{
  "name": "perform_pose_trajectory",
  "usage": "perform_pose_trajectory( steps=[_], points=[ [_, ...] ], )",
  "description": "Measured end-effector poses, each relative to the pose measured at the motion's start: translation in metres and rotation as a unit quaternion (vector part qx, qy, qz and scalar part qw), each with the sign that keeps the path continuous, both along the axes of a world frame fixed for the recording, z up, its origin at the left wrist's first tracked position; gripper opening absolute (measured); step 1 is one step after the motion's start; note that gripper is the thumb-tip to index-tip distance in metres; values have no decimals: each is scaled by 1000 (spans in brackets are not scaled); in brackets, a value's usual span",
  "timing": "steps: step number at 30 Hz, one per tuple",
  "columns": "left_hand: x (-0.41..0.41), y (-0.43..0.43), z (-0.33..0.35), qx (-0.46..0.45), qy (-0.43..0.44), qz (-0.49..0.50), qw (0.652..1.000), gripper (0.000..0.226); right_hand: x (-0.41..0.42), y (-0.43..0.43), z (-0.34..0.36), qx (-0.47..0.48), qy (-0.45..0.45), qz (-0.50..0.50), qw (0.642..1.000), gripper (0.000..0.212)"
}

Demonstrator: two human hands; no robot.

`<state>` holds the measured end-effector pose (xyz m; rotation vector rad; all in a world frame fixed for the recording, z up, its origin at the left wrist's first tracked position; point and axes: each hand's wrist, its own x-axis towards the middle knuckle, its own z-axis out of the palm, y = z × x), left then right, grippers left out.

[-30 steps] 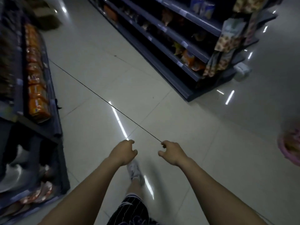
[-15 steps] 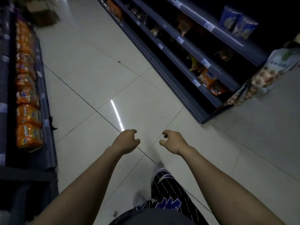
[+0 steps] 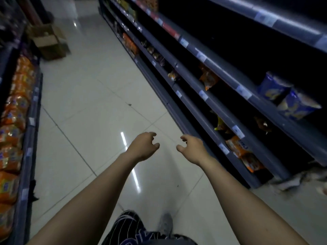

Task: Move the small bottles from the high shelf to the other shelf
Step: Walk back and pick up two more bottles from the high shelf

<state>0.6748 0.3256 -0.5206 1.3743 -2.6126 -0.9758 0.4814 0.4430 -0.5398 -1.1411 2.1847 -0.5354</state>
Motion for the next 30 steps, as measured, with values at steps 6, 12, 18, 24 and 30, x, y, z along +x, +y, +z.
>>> perform_pose_trajectory(
  steps=[6, 12, 18, 24, 30],
  points=[
    [-118, -161, 81, -107, 96, -58, 988, 44, -110, -145, 83, -103, 67, -46, 991, 56],
    [-237, -310, 168, -145, 226, -109, 957, 49, -195, -262, 180, -183, 177, -136, 957, 50],
    [-337, -401, 257, -163, 316, -206, 912, 55, -260, -331, 280, -236, 264, -210, 911, 54],
    [-427, -444, 323, -173, 382, -252, 872, 53, -315, -357, 349, -291, 328, -248, 864, 50],
    [-506, -450, 398, -223, 439, -280, 824, 53, -362, -358, 421, -328, 416, -246, 812, 48]
  ],
)
